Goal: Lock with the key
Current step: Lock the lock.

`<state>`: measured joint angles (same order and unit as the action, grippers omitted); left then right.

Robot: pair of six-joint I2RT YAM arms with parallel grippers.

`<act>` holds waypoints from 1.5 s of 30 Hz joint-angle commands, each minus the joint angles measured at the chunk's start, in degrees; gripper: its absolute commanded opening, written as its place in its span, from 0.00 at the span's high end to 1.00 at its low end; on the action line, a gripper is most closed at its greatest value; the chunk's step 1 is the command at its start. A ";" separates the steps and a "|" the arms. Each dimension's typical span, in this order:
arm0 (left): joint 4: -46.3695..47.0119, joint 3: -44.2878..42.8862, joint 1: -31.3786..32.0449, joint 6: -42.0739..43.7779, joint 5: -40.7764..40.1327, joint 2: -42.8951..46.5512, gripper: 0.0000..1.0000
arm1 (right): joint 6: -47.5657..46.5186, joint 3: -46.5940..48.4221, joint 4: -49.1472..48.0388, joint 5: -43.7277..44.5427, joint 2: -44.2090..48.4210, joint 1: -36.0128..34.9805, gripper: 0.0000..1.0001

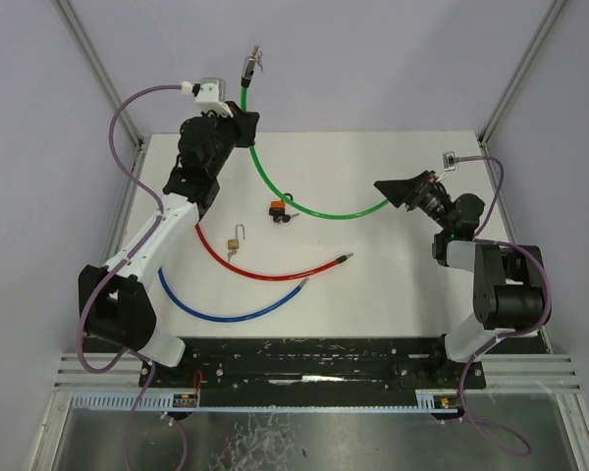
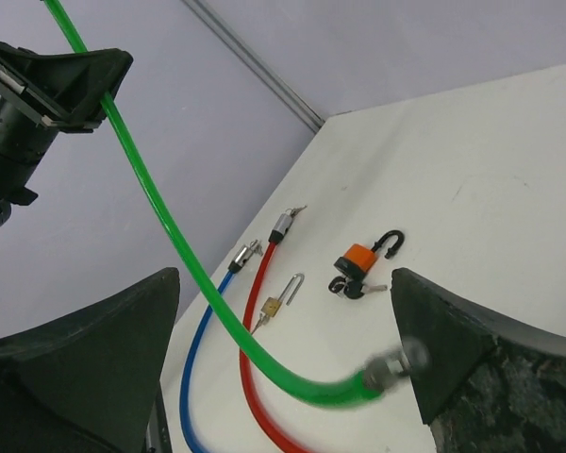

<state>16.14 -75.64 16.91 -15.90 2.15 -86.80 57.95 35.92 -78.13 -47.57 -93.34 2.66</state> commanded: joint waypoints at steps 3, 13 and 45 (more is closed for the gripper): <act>5.30 -5.27 -2.45 -1.78 -0.79 2.40 1.00 | -0.95 -0.78 0.06 5.35 2.83 2.71 0.00; 4.35 -7.77 -3.81 -2.65 -1.41 2.21 1.00 | 10.35 -3.23 -18.98 5.52 -1.72 2.95 0.04; 10.76 1.27 5.45 14.93 8.91 2.87 1.00 | -28.10 20.50 35.49 -4.27 9.08 -11.86 1.00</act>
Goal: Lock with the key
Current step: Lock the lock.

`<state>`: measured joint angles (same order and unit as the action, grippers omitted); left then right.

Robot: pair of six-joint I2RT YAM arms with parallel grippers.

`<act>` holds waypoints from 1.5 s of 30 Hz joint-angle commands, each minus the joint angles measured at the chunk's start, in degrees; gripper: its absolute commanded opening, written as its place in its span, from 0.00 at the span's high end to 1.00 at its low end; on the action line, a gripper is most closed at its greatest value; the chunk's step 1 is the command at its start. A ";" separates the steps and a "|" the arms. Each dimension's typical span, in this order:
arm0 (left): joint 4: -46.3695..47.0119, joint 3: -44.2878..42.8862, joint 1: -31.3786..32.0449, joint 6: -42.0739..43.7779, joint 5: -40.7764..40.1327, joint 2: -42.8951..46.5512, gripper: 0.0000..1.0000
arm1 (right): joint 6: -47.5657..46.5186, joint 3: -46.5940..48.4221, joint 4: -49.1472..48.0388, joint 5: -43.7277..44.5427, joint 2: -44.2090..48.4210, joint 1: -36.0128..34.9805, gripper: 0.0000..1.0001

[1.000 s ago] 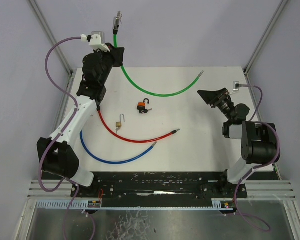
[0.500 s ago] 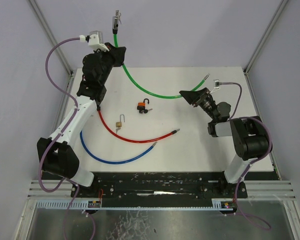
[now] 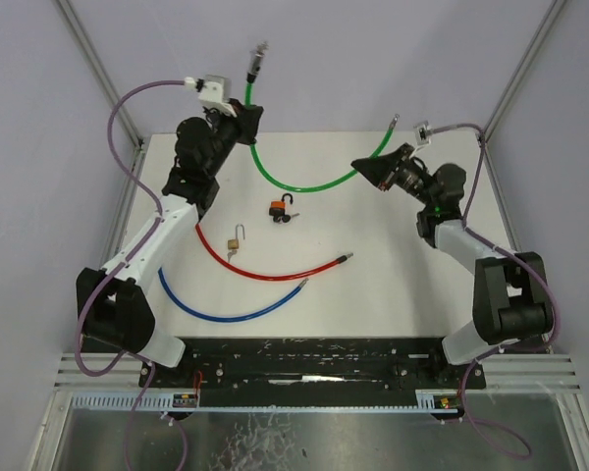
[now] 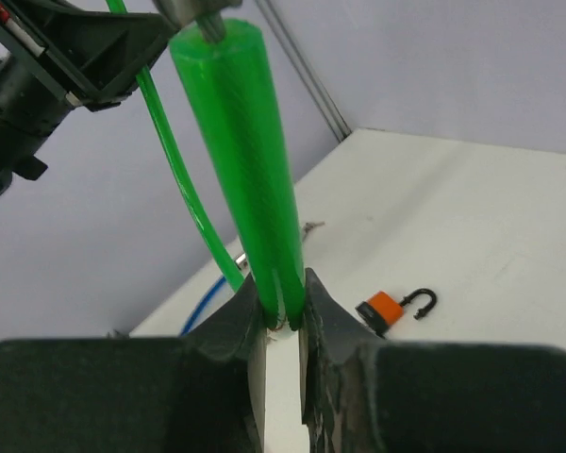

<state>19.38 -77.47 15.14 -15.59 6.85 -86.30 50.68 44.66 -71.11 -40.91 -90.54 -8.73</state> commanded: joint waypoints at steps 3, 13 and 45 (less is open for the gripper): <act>7.44 6.94 10.08 22.27 2.30 3.14 1.00 | -38.85 19.21 53.38 -13.92 8.74 -1.59 1.00; 11.32 17.76 20.95 39.89 -5.52 8.46 1.00 | -47.48 25.14 81.45 -18.77 10.30 -12.48 1.00; 22.37 29.97 30.25 38.65 -22.09 13.17 1.00 | -36.74 16.73 65.96 -24.46 14.35 -14.44 1.00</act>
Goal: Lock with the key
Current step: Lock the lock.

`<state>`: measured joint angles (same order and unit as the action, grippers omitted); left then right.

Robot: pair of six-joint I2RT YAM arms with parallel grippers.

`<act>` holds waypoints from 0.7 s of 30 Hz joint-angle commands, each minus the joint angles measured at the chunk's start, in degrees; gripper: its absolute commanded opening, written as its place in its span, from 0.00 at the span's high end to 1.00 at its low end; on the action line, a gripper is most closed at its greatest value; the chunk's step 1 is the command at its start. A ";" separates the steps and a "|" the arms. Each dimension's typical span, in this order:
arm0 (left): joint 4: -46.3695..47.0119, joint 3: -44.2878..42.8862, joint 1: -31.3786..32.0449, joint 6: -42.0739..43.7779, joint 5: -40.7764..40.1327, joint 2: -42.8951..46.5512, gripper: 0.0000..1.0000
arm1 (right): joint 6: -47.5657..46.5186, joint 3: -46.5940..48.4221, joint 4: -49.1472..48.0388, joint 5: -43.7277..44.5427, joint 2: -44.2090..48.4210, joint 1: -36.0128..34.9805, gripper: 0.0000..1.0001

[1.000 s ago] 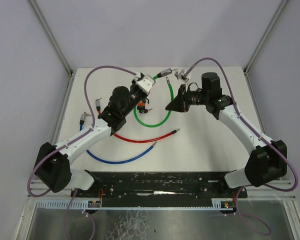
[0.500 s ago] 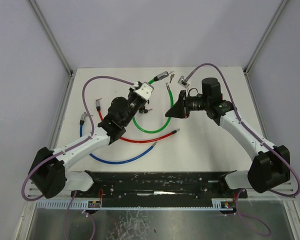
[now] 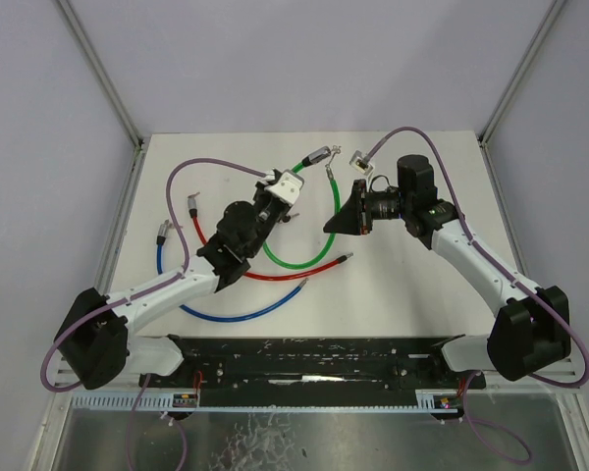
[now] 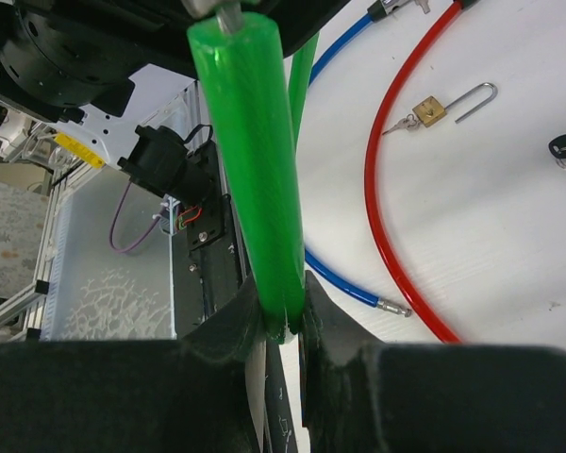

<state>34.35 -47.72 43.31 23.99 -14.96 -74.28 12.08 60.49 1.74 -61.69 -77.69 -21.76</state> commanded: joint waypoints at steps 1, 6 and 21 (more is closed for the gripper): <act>7.36 0.21 2.16 -0.76 -0.33 1.16 1.00 | 1.89 0.83 -6.92 -3.63 1.45 -1.36 1.00; 6.81 -0.06 3.03 0.71 -1.10 0.68 1.00 | 2.05 0.80 -7.11 -3.91 1.44 -1.40 1.00; 5.22 -1.22 4.37 3.75 -2.80 -0.55 1.00 | 4.20 0.03 -9.29 -4.79 0.90 -1.44 1.00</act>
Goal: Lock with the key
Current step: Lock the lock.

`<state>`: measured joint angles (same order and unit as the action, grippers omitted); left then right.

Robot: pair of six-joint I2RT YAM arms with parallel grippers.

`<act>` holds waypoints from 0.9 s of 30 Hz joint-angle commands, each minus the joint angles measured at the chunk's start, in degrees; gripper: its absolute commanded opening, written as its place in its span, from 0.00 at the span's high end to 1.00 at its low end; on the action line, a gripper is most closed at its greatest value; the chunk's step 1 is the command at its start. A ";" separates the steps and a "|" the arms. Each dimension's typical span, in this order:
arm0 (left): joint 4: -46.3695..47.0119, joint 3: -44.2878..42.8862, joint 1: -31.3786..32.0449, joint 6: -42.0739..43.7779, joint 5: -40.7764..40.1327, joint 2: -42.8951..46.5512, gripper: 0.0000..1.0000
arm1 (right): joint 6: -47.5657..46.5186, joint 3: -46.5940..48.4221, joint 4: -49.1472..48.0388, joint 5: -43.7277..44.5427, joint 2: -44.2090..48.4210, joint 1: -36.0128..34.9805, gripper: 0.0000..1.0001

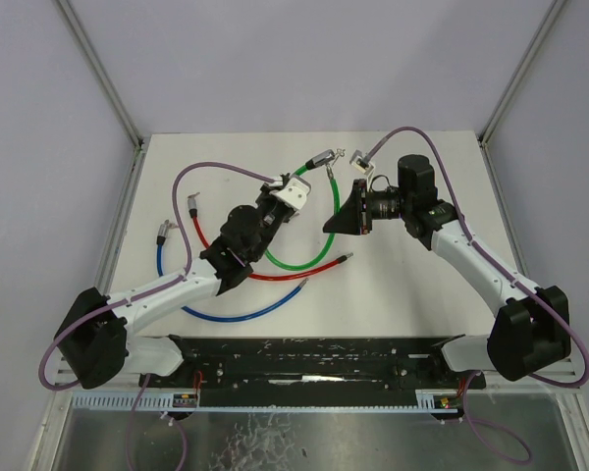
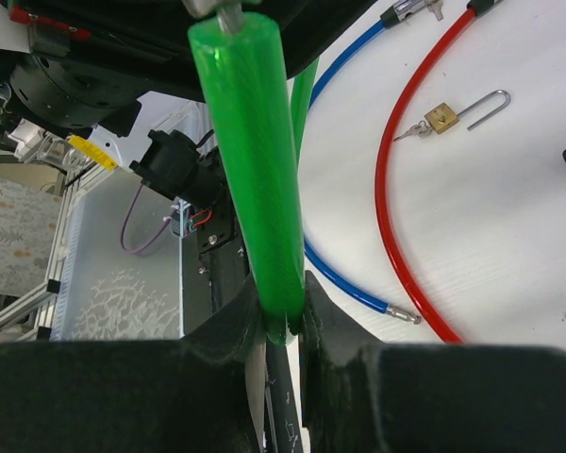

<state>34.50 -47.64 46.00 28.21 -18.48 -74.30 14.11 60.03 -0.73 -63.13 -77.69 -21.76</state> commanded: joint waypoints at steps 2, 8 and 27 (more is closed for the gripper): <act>5.01 -1.60 1.64 -0.28 0.18 -0.62 1.00 | 2.58 0.31 -7.34 -3.57 0.79 -1.40 1.00; 4.57 -2.11 1.68 -0.95 -0.25 -0.76 1.00 | 2.56 0.32 -7.42 -3.58 0.40 -1.76 1.00; 5.11 -0.84 2.34 1.09 0.48 -0.10 1.00 | 3.07 0.52 -6.94 -1.42 -0.47 -2.01 1.00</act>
<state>34.26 -47.75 46.59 29.47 -19.51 -74.76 16.14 59.27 -2.55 -63.92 -78.70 -22.28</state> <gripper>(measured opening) 0.124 0.191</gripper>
